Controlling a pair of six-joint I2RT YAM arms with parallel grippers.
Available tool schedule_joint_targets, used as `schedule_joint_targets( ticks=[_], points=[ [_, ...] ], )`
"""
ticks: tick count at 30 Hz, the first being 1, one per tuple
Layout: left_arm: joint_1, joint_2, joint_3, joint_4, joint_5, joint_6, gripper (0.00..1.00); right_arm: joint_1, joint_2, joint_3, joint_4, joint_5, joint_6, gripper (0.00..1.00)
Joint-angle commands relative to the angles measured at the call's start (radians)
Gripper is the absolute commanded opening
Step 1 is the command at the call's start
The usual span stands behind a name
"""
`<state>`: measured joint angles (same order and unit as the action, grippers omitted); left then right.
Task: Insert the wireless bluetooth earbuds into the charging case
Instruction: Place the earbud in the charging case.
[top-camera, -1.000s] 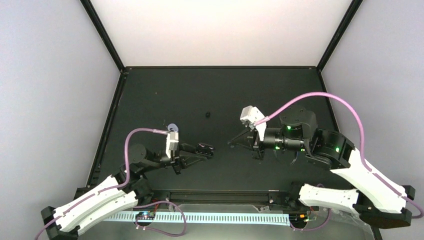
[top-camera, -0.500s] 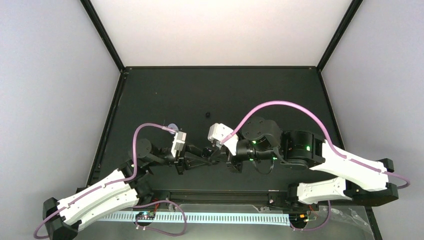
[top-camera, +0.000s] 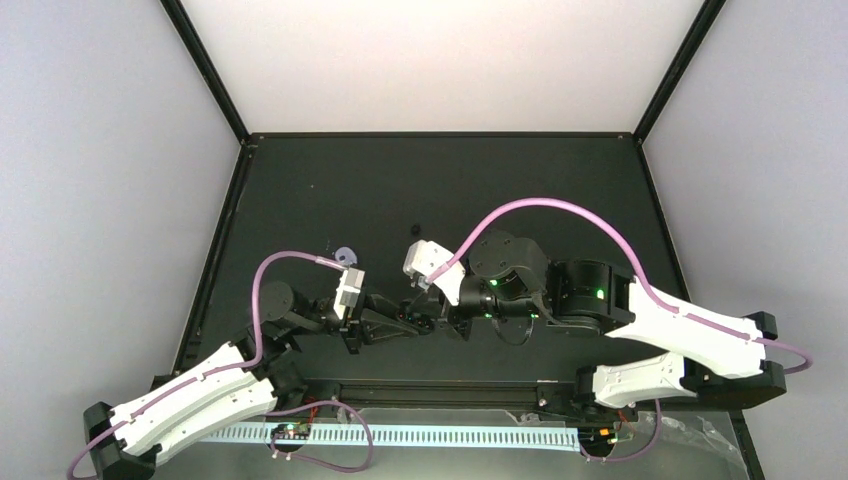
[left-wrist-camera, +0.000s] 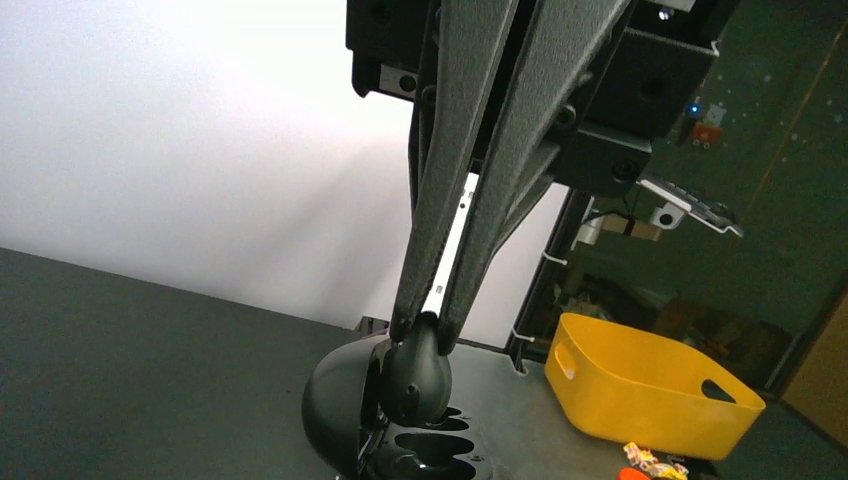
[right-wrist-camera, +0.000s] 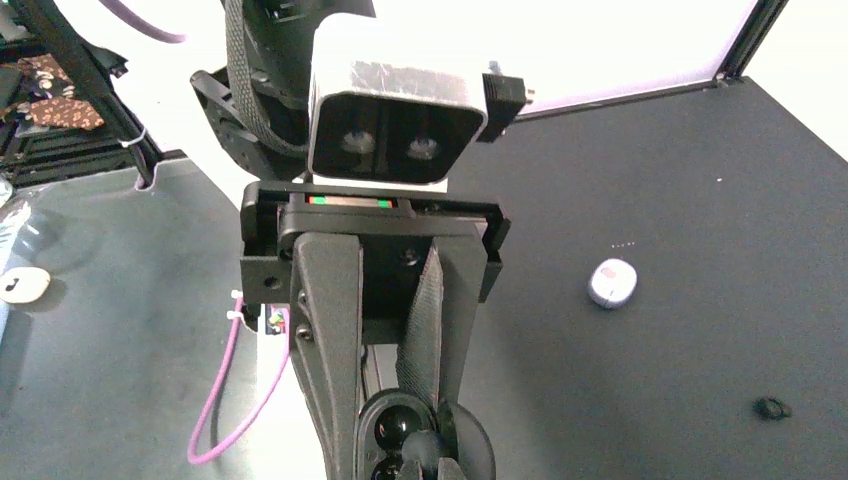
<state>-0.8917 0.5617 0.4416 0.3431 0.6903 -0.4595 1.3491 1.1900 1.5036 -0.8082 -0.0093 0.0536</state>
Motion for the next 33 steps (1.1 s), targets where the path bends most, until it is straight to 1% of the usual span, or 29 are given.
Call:
schedule_joint_targets(
  ticks=[1, 16, 26, 33],
  points=[
    [-0.005, -0.014, 0.039, 0.011, 0.04, 0.008, 0.02, 0.013, 0.009, 0.048, 0.03, 0.007, 0.005, 0.01],
    [-0.005, -0.023, 0.045, 0.007, 0.034, 0.012, 0.02, 0.031, 0.032, 0.037, 0.0, -0.002, 0.005, 0.01],
    [-0.004, -0.022, 0.052, 0.007, 0.031, 0.012, 0.02, 0.032, 0.02, 0.005, -0.01, 0.014, 0.005, 0.01],
    [-0.004, -0.015, 0.052, 0.013, 0.032, 0.01, 0.01, 0.034, 0.019, -0.003, -0.014, -0.002, 0.005, 0.01]
  ],
)
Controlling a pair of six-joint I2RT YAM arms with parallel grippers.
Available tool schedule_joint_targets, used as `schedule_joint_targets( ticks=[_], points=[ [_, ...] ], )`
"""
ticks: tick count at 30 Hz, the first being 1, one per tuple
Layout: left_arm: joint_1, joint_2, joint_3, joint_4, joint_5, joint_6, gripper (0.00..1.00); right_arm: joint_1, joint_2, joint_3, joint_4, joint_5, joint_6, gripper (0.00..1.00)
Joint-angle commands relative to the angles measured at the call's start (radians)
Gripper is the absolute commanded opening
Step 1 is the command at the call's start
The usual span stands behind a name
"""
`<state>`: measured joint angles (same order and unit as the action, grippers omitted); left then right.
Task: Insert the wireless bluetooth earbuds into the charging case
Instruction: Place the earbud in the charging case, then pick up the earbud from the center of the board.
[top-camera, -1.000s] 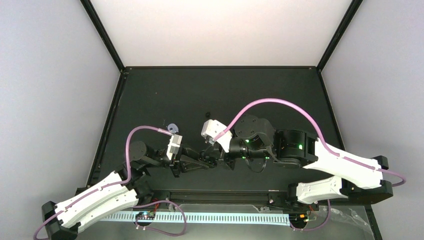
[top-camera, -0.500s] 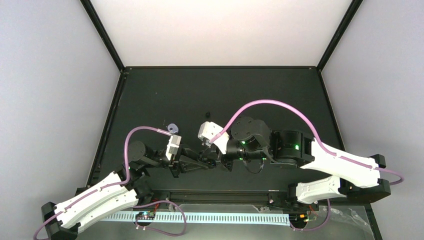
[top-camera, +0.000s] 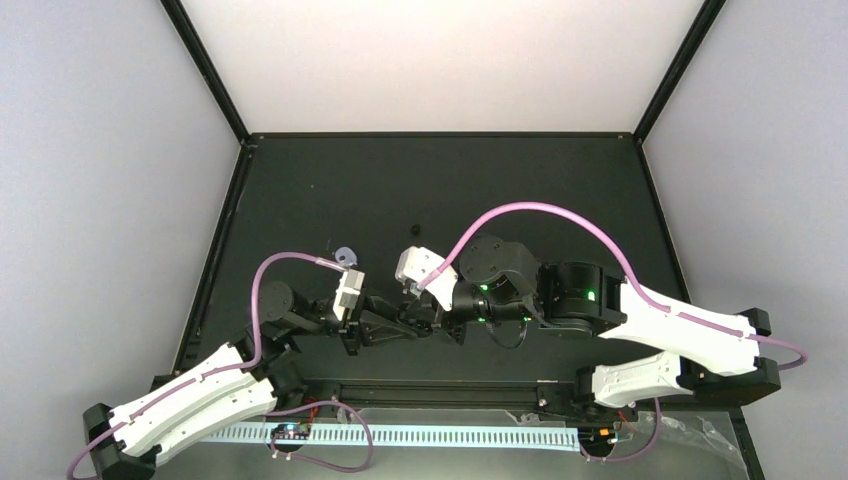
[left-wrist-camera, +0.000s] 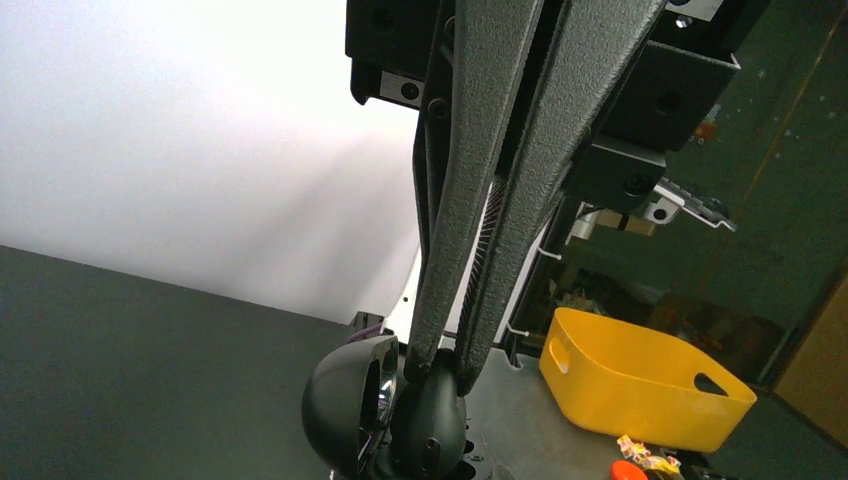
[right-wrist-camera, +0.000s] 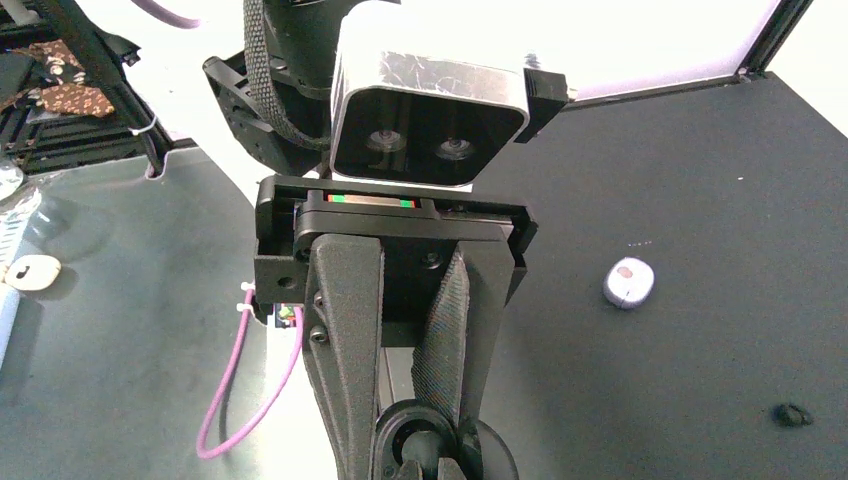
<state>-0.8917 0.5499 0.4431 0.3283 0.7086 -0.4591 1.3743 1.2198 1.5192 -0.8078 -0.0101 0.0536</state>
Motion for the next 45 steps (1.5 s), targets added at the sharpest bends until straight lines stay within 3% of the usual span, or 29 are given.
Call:
schedule_joint_targets(
  ticks=[1, 13, 18, 27, 34, 37, 40, 45],
  points=[
    [-0.004, -0.002, 0.05, 0.03, 0.015, 0.008, 0.02, 0.008, -0.011, -0.02, -0.014, -0.007, 0.005, 0.01],
    [-0.004, -0.001, 0.058, 0.036, 0.019, 0.001, 0.02, 0.01, 0.013, -0.024, -0.001, -0.041, 0.008, 0.01],
    [-0.004, -0.002, 0.056, 0.032, 0.017, 0.004, 0.01, 0.011, -0.007, -0.021, 0.02, -0.039, 0.022, 0.17],
    [-0.004, -0.002, 0.04, 0.028, 0.013, 0.008, 0.01, 0.009, -0.085, 0.016, 0.096, -0.052, 0.064, 0.34],
    [-0.004, -0.007, 0.018, 0.031, 0.008, -0.001, 0.02, -0.017, -0.149, 0.02, 0.182, 0.063, 0.082, 0.47],
    [-0.004, -0.018, 0.015, 0.021, 0.003, -0.004, 0.01, -0.121, -0.193, -0.062, 0.249, 0.094, 0.137, 0.52],
    [-0.004, -0.044, 0.013, -0.012, -0.01, -0.006, 0.01, -0.358, -0.202, -0.195, 0.341, -0.023, 0.248, 0.53],
    [-0.004, -0.115, 0.004, -0.121, -0.039, 0.005, 0.02, -0.596, -0.073, -0.378, 0.503, -0.067, 0.362, 0.52]
  ],
)
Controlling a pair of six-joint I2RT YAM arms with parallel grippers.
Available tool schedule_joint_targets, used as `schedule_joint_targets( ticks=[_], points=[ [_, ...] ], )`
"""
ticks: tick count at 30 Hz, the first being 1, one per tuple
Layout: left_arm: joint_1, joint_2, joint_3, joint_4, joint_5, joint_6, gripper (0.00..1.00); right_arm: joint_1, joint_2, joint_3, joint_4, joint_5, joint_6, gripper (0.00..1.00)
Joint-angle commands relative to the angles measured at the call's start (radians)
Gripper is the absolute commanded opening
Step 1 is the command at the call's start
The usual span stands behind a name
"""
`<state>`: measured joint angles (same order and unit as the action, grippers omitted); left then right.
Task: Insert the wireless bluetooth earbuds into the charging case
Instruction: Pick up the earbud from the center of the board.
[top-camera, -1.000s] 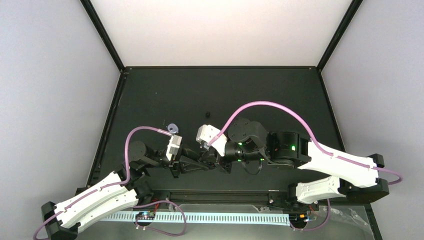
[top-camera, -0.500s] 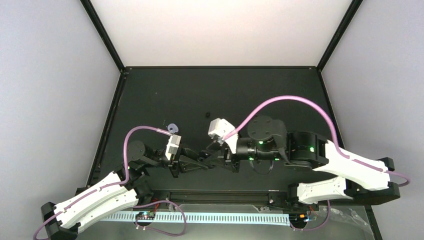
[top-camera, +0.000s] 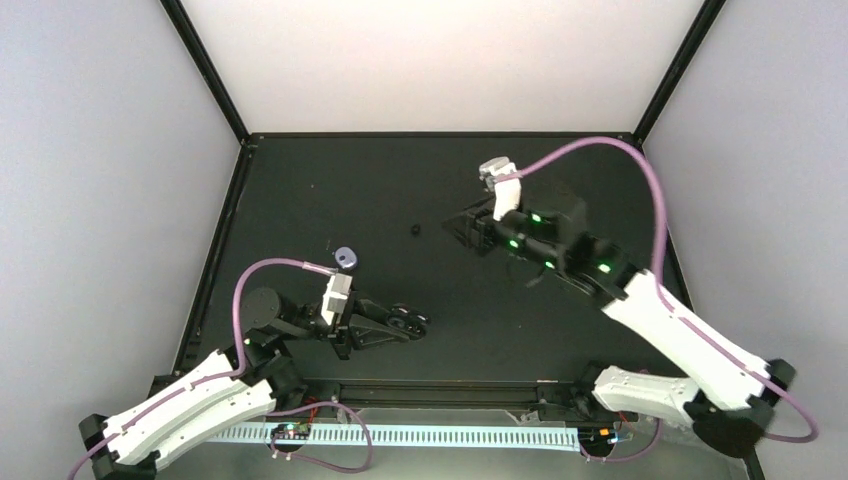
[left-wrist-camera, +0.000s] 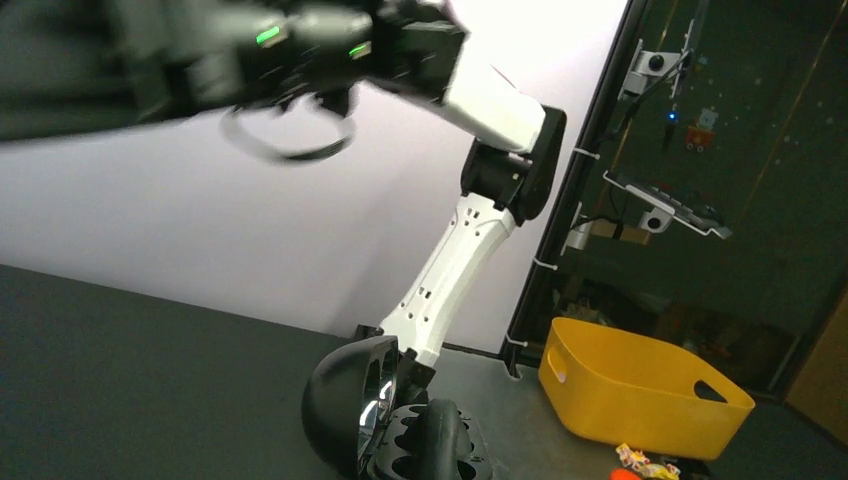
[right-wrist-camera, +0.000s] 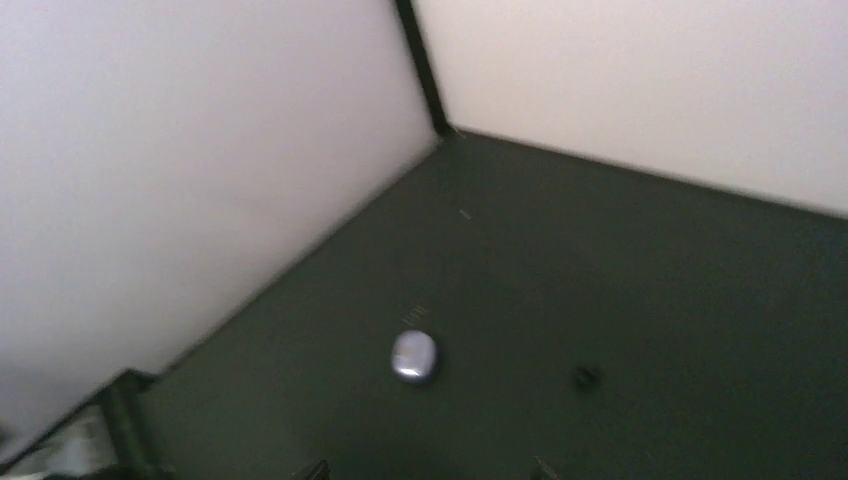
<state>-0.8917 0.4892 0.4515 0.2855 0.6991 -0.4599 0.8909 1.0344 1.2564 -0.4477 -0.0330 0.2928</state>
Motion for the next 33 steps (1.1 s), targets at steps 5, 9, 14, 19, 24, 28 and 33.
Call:
schedule_joint_targets(
  ticks=[5, 9, 14, 19, 24, 28, 33],
  points=[
    [-0.005, -0.155, -0.014, -0.178, -0.084, 0.028, 0.02, -0.202, 0.383, -0.161, 0.326, -0.062, 0.181, 0.48],
    [-0.004, -0.226, 0.0, -0.26, -0.125, 0.062, 0.02, -0.21, 0.66, -0.024, 0.358, -0.055, 0.175, 0.47],
    [-0.005, -0.28, 0.02, -0.339, -0.157, 0.093, 0.02, -0.219, 0.932, 0.241, 0.29, -0.061, 0.195, 0.46],
    [-0.004, -0.308, 0.031, -0.38, -0.172, 0.125, 0.01, -0.223, 1.112, 0.431, 0.199, -0.016, 0.215, 0.45],
    [-0.004, -0.32, 0.042, -0.416, -0.194, 0.154, 0.02, -0.222, 1.249, 0.608, 0.039, 0.096, 0.22, 0.43],
    [-0.004, -0.322, 0.046, -0.43, -0.197, 0.169, 0.02, -0.223, 1.317, 0.67, -0.027, 0.122, 0.222, 0.42],
    [-0.004, -0.322, 0.046, -0.434, -0.201, 0.175, 0.02, -0.221, 1.335, 0.668, -0.047, 0.12, 0.23, 0.41]
  ],
)
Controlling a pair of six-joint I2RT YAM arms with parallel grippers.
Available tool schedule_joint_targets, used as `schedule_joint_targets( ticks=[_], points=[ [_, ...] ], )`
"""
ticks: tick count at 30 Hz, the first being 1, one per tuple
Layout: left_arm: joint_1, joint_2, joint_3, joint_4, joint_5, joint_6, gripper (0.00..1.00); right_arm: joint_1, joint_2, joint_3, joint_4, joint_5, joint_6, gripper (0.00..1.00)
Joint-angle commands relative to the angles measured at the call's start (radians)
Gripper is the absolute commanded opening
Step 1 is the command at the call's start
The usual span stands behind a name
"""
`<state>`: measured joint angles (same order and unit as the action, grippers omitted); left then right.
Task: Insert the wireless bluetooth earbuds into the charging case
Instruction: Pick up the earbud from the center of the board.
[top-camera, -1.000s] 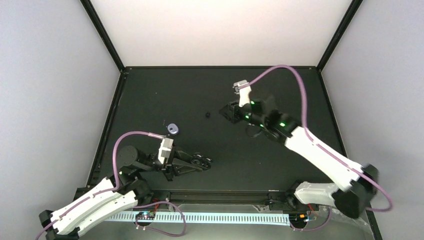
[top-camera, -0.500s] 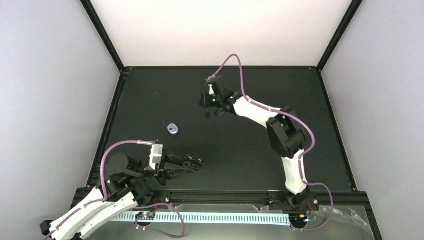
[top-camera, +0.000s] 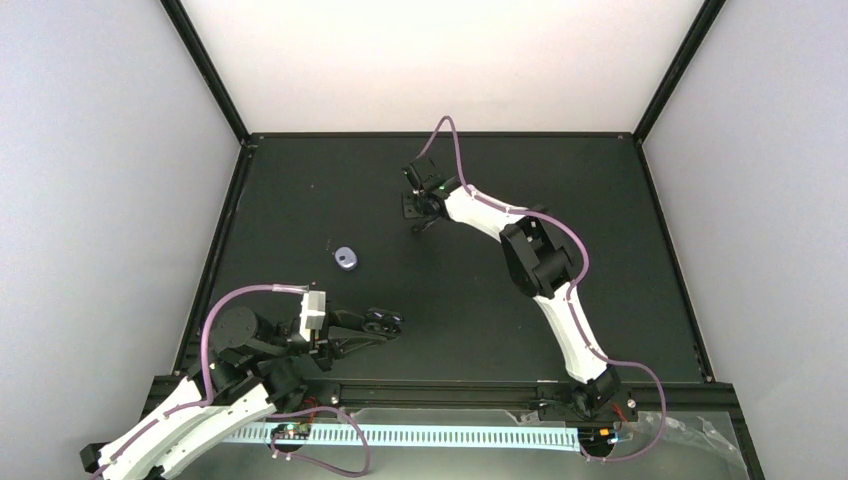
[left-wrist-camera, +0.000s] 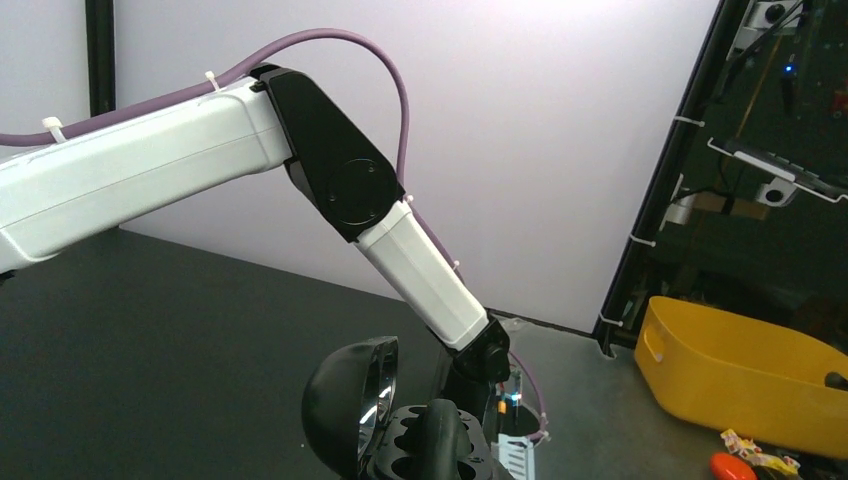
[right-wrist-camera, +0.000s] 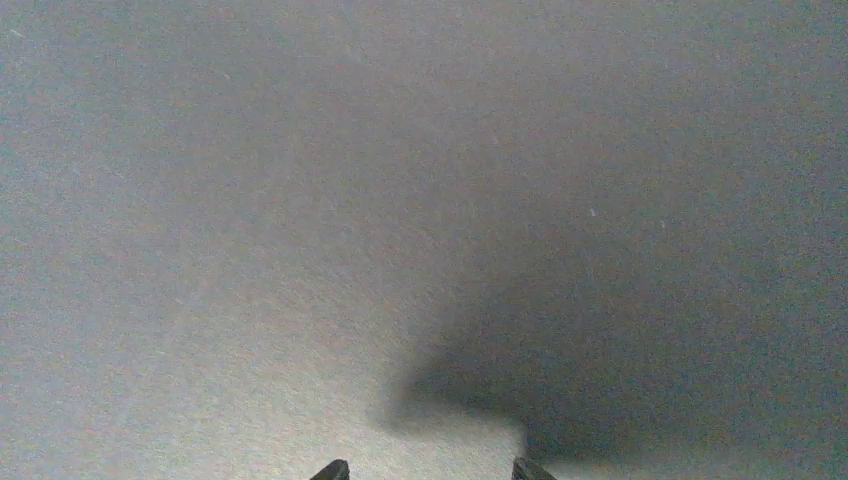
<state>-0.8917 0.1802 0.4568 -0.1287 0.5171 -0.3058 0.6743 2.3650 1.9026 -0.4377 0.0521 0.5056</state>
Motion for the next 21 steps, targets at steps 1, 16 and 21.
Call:
schedule_joint_targets(
  ticks=[1, 16, 21],
  points=[
    [-0.005, -0.013, 0.04, -0.02, -0.021, 0.02, 0.02, -0.004, 0.006, 0.02, -0.058, 0.033, 0.019, 0.4],
    [-0.004, -0.008, 0.036, -0.014, -0.017, 0.018, 0.02, 0.035, 0.006, -0.047, -0.11, 0.075, -0.039, 0.22],
    [-0.005, -0.008, 0.036, -0.014, -0.011, 0.016, 0.02, 0.046, -0.014, -0.089, -0.109, 0.092, -0.057, 0.13]
  ],
)
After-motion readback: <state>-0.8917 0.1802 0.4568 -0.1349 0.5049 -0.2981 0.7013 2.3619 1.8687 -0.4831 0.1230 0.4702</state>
